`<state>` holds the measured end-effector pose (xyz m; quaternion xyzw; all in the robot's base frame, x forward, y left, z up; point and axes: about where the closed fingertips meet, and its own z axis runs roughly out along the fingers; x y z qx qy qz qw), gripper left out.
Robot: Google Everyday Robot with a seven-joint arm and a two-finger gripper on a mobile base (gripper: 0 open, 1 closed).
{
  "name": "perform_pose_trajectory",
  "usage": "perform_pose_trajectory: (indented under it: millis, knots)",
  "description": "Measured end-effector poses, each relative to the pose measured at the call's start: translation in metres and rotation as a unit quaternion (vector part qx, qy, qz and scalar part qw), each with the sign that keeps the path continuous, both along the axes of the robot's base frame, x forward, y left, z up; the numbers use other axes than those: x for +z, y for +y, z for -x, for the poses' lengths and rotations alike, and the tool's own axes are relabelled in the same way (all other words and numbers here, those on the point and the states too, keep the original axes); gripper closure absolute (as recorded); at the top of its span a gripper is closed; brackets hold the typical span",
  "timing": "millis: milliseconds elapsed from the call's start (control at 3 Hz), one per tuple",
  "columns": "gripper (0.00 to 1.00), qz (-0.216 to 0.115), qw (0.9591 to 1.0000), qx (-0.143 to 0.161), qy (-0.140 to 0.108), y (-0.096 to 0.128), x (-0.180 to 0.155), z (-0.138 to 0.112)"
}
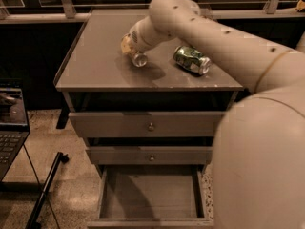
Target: Place redbull can into bottom drawer
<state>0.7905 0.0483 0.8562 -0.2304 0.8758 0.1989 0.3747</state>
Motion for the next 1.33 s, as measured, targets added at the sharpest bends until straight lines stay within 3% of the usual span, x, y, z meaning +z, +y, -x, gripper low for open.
perform_pose_trajectory:
  millis: [333, 667, 1000, 1333]
  knots:
    - [1.0, -0.084, 0.9945, 0.061, 0.018, -0.023, 0.03, 0.023]
    - [1.0, -0.156, 0.9769, 0.146, 0.008, -0.046, 0.063, 0.046]
    - [1.0, -0.192, 0.9537, 0.231, 0.006, -0.069, 0.072, 0.087]
    - [1.0, -0.219, 0.9406, 0.259, 0.016, -0.096, 0.075, 0.128]
